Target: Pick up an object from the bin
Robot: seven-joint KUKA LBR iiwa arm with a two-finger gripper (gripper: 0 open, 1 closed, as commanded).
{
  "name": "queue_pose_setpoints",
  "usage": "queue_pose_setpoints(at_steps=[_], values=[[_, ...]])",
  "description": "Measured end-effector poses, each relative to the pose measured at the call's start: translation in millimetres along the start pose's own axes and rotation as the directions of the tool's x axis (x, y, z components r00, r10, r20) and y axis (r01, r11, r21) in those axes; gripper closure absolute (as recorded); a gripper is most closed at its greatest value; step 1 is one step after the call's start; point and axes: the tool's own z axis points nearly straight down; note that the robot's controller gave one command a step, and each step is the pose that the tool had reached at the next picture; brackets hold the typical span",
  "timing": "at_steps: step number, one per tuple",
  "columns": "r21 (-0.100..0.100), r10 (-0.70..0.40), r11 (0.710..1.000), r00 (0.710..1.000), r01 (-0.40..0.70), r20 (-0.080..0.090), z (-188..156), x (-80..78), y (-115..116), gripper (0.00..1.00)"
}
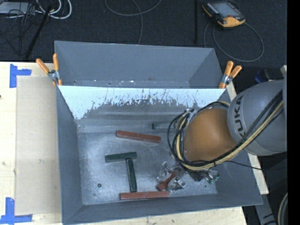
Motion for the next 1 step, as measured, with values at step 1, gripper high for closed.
queue_pose_setpoints(at_steps=[1], values=[[-0.004, -0.078, 0.997, 0.997, 0.078, -0.007, -157.2, -16.7, -3.6, 1.00]])
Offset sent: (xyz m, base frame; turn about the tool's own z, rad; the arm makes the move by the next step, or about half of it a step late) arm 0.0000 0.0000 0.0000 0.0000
